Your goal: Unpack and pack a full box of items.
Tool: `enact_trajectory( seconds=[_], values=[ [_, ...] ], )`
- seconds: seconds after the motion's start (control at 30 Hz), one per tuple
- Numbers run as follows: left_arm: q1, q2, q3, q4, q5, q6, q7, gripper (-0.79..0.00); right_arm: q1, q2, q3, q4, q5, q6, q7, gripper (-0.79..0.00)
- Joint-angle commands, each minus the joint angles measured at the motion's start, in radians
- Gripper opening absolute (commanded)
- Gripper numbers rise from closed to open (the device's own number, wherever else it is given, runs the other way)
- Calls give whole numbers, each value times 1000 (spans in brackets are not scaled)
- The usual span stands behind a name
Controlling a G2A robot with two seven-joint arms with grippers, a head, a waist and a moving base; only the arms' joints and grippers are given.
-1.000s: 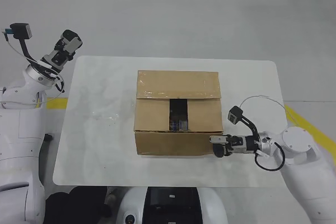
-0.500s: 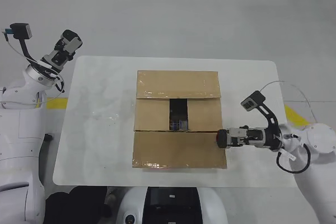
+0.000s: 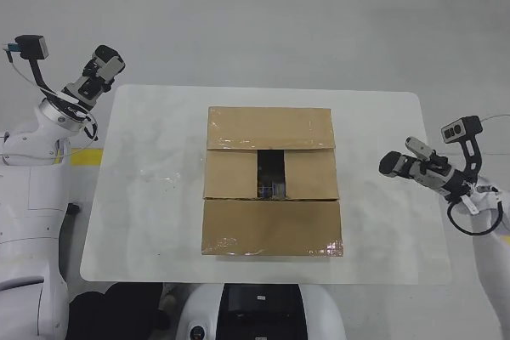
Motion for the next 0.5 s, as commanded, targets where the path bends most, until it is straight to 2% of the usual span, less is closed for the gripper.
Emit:
enact_trajectory(
  seconds=[0.0,0.47],
  values=[
    [0,0,0,0,0,0,0,0,-4,2,17,9,-6,-9,-9,0],
    [0,0,0,0,0,0,0,0,-10,3,33,21,-5,-5,-27,0]
  ],
)
